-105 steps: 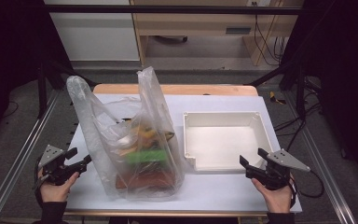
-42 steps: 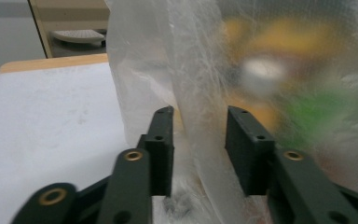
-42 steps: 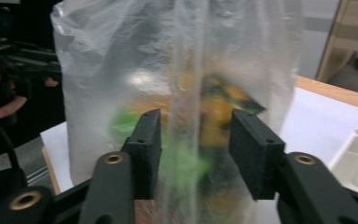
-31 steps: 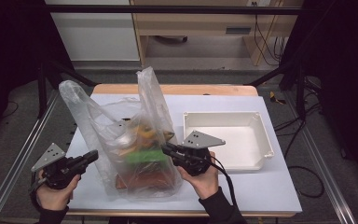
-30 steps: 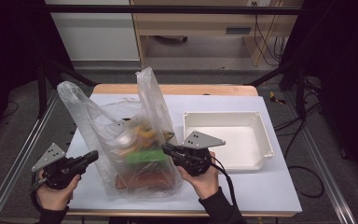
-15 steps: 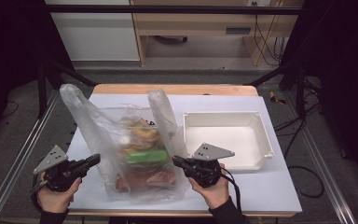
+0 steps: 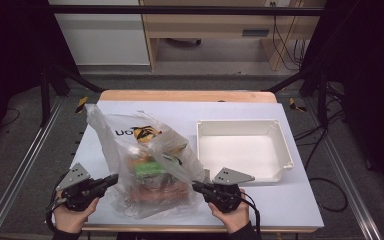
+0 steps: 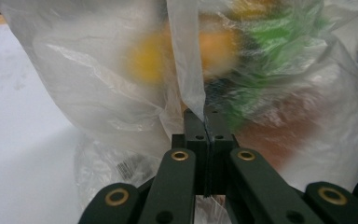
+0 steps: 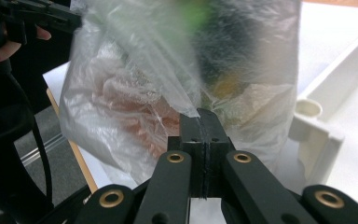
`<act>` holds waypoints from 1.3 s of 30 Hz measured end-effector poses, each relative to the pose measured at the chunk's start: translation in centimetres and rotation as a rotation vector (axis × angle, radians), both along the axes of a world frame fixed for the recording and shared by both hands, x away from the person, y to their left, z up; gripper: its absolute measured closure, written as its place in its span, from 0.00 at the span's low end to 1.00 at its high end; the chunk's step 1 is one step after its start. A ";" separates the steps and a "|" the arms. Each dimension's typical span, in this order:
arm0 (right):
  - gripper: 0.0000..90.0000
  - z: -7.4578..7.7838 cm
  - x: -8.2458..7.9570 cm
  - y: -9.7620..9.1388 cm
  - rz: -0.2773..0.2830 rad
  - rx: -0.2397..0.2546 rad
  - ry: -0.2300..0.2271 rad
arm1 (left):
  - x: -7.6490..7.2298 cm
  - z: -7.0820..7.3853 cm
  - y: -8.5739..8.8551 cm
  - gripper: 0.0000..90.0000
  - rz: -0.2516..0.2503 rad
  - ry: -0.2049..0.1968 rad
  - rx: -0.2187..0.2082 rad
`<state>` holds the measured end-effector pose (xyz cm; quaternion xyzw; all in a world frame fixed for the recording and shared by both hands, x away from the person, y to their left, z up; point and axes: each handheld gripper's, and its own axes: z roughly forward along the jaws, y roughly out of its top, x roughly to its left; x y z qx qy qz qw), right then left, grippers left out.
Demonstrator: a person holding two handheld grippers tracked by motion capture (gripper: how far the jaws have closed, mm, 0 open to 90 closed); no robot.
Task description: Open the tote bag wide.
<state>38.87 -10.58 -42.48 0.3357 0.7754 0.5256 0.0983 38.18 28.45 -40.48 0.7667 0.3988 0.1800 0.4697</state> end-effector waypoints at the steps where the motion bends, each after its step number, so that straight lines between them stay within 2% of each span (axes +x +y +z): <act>1: 1.00 -0.1 -0.1 -0.1 -0.003 0.001 0.002 | 0.0 -0.2 0.0 1.00 -0.001 0.004 0.007; 13: 1.00 -1.5 -0.4 -0.6 -0.017 0.000 0.031 | -1.1 -2.7 0.4 1.00 -0.001 0.054 0.034; 21: 1.00 -2.9 -0.5 -0.5 -0.033 -0.028 0.075 | -1.0 -3.9 0.2 1.00 0.002 0.102 0.058; 26: 0.98 -4.1 -0.4 0.2 -0.063 -0.079 0.115 | -1.0 -4.7 -0.1 1.00 0.007 0.135 0.069; 32: 0.94 -4.5 -0.5 0.5 -0.058 -0.093 0.103 | -1.2 -4.8 0.2 1.00 0.005 0.132 0.071; 35: 0.87 -4.3 -0.7 0.3 -0.052 -0.082 0.092 | -1.2 -5.0 0.1 1.00 0.003 0.131 0.069; 39: 0.77 -3.6 -0.9 0.0 -0.050 -0.061 0.056 | -1.2 -4.8 0.2 0.96 0.006 0.099 0.062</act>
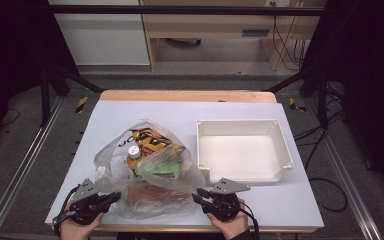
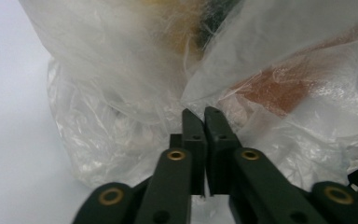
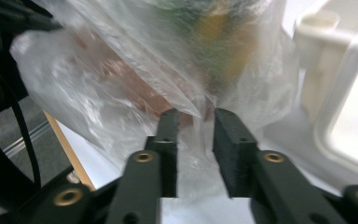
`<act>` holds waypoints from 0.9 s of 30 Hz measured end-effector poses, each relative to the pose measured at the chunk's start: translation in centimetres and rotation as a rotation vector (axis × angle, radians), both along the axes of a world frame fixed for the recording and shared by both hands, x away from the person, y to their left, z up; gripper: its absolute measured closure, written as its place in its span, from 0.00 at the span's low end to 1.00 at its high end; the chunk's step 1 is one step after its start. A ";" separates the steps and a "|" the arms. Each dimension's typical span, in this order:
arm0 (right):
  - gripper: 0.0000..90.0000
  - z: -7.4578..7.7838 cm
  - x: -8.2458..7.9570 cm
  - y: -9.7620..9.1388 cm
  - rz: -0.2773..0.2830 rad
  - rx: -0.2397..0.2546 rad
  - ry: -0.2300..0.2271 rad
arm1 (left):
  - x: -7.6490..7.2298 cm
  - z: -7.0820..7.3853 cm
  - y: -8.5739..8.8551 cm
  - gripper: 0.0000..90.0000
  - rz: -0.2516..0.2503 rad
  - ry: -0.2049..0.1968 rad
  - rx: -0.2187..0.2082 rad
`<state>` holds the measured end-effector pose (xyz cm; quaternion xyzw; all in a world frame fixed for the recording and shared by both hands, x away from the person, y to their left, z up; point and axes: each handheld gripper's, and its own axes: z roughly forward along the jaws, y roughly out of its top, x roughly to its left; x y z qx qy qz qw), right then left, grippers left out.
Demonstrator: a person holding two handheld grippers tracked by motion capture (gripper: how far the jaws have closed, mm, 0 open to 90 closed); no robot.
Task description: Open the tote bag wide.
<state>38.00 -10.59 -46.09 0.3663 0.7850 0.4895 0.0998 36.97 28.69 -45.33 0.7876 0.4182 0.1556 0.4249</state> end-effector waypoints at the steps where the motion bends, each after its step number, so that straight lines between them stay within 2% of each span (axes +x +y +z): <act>1: 0.73 0.4 -0.1 -0.1 -0.002 0.008 -0.021 | 0.0 0.1 0.1 0.93 0.005 -0.011 -0.009; 4: 0.66 1.2 -0.3 -0.1 -0.005 0.017 -0.063 | 0.0 0.3 0.3 0.84 0.021 -0.036 -0.036; 9: 0.59 2.6 -0.5 -0.1 -0.022 0.037 -0.121 | 0.0 0.7 0.8 0.63 0.063 -0.087 -0.079; 13: 0.57 3.4 -0.4 0.0 -0.023 0.043 -0.149 | 0.0 1.5 0.9 0.54 0.081 -0.130 -0.098; 17: 0.55 4.1 -0.2 0.2 -0.023 0.044 -0.171 | 0.3 2.6 0.6 0.51 0.083 -0.167 -0.103; 22: 0.51 5.5 0.0 0.3 -0.028 0.056 -0.213 | 0.7 4.2 0.2 0.48 0.079 -0.190 -0.104; 27: 0.49 6.8 0.1 0.6 -0.027 0.071 -0.246 | 1.4 5.9 -0.2 0.49 0.081 -0.234 -0.106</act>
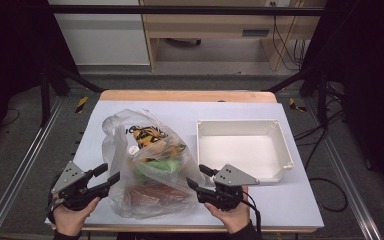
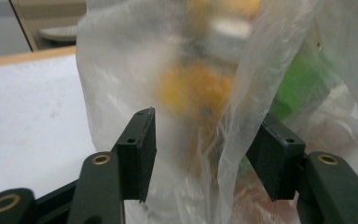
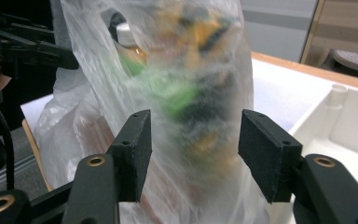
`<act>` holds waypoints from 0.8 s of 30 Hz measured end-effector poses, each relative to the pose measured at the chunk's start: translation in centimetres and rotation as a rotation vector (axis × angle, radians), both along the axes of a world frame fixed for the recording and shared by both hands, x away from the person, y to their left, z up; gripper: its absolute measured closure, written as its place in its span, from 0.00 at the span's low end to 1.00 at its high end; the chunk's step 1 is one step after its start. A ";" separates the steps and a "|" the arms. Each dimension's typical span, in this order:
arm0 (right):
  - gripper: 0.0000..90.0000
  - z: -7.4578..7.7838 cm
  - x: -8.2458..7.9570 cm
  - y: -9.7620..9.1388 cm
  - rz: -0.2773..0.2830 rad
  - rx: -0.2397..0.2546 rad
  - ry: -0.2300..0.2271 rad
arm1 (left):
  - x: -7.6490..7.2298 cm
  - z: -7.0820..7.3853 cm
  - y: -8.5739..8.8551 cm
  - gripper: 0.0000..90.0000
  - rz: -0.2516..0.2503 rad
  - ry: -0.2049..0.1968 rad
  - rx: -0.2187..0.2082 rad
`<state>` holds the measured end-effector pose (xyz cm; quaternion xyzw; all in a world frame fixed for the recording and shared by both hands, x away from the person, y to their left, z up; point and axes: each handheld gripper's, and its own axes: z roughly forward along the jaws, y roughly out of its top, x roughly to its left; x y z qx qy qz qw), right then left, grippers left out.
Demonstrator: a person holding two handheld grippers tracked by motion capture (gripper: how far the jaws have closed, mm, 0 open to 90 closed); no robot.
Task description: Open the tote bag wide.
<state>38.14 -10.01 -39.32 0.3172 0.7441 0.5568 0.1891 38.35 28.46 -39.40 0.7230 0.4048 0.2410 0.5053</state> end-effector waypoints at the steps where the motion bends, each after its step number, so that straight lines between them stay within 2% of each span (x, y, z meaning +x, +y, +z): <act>1: 0.49 0.2 0.1 0.2 0.004 0.002 -0.002 | 0.2 0.3 -0.1 0.51 -0.002 -0.005 -0.002; 4: 0.49 0.6 0.5 1.2 0.015 -0.018 -0.012 | 0.7 0.9 -0.5 0.61 -0.012 -0.012 -0.007; 5: 0.49 0.7 0.6 1.4 0.013 -0.028 -0.019 | 0.9 1.1 -0.6 0.65 -0.010 0.000 -0.007; 6: 0.49 0.8 0.9 1.8 0.009 -0.040 -0.026 | 1.0 1.2 -0.6 0.72 -0.008 0.009 -0.005; 8: 0.52 1.0 1.5 2.1 -0.001 -0.036 -0.035 | 1.2 1.1 -0.6 0.82 -0.010 0.021 0.000; 11: 0.67 1.1 2.4 2.2 -0.040 -0.069 -0.041 | 1.1 0.9 -0.4 0.96 -0.016 0.046 0.003; 12: 0.76 1.0 2.7 2.1 -0.051 -0.081 -0.044 | 1.0 0.9 -0.3 0.99 -0.022 0.051 0.000; 16: 1.00 0.4 3.6 1.1 -0.095 -0.101 -0.029 | 0.3 0.5 0.3 1.00 -0.036 0.070 0.005; 19: 1.00 0.0 3.9 0.0 -0.118 -0.092 0.001 | -0.3 -0.1 0.4 1.00 -0.046 0.085 0.013; 24: 1.00 -0.7 3.7 -1.5 -0.129 -0.080 0.019 | -0.5 -1.9 0.6 1.00 -0.042 0.123 0.034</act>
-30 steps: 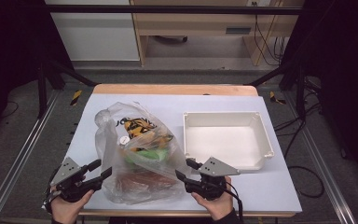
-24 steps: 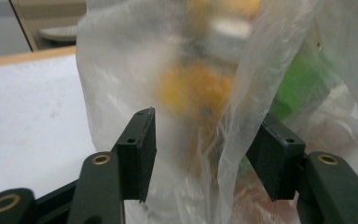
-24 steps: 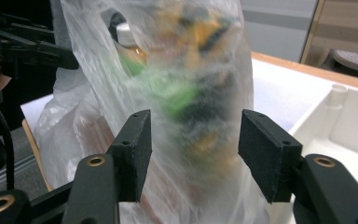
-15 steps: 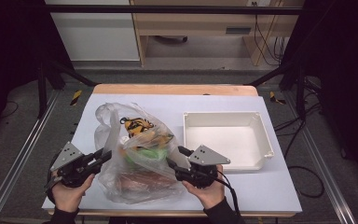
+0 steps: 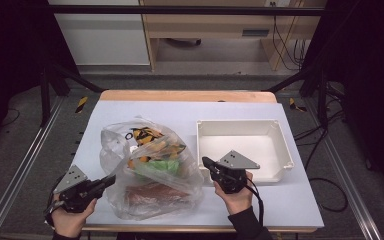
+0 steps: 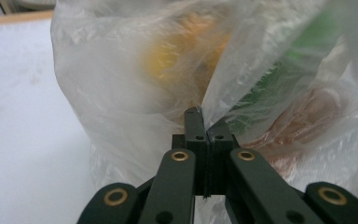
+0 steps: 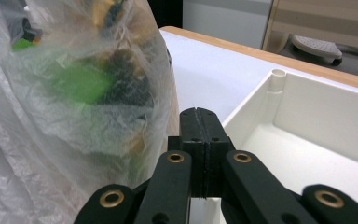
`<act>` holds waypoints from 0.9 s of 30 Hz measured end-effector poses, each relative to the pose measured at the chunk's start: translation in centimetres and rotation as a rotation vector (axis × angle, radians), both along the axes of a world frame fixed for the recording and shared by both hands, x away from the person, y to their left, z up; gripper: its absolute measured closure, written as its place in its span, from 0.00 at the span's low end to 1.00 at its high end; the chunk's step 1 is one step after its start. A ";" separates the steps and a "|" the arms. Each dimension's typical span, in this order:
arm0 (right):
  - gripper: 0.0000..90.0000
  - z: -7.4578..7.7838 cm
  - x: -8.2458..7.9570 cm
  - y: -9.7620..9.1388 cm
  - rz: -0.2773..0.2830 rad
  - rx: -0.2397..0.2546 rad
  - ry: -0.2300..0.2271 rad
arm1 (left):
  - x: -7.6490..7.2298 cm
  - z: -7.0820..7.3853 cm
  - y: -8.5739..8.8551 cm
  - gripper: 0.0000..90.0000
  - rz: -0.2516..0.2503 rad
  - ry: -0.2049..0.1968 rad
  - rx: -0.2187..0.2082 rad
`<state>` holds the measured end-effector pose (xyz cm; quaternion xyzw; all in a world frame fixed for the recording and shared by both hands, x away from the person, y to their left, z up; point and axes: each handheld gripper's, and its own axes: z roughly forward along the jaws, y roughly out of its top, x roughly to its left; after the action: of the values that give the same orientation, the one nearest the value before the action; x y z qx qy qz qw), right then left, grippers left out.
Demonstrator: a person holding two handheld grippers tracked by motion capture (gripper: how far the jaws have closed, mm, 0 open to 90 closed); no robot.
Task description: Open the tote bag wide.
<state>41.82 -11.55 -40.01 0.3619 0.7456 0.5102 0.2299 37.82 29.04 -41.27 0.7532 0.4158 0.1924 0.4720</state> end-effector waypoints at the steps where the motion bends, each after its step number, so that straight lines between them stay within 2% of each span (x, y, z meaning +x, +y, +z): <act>1: 1.00 0.0 -0.1 -0.2 0.001 0.009 -0.004 | 0.0 -0.5 0.0 1.00 -0.002 0.010 0.004; 5: 0.87 0.7 -0.4 -0.3 0.028 0.071 -0.037 | -0.1 -1.5 -0.1 1.00 -0.004 0.032 0.018; 10: 0.59 2.1 0.2 1.0 0.084 0.127 -0.052 | 0.1 -2.2 0.0 1.00 0.001 0.044 0.029; 12: 0.56 2.2 0.5 1.8 0.110 0.130 -0.046 | 0.1 -2.4 0.0 1.00 0.003 0.050 0.022; 13: 0.56 2.2 0.6 2.3 0.122 0.124 -0.037 | 0.1 -2.4 0.0 1.00 0.002 0.051 0.026; 15: 0.64 2.0 0.7 3.1 0.134 0.103 -0.030 | 0.1 -2.6 0.0 1.00 0.002 0.053 0.026; 18: 0.87 1.8 0.8 3.5 0.134 0.075 -0.026 | 0.2 -2.8 0.0 1.00 0.002 0.061 0.029; 20: 0.97 1.7 0.7 3.2 0.127 0.075 -0.027 | 0.2 -2.9 0.0 1.00 0.001 0.066 0.028; 24: 1.00 1.3 1.0 1.8 0.064 0.093 -0.014 | 0.4 -3.3 0.0 1.00 0.000 0.083 0.031; 27: 1.00 0.5 1.5 1.2 0.033 0.077 0.012 | 0.5 -3.5 -0.1 1.00 -0.001 0.090 0.040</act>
<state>43.32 -10.37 -39.52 0.3611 0.7325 0.5402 0.2029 38.30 28.92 -44.75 0.7705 0.4323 0.1666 0.4378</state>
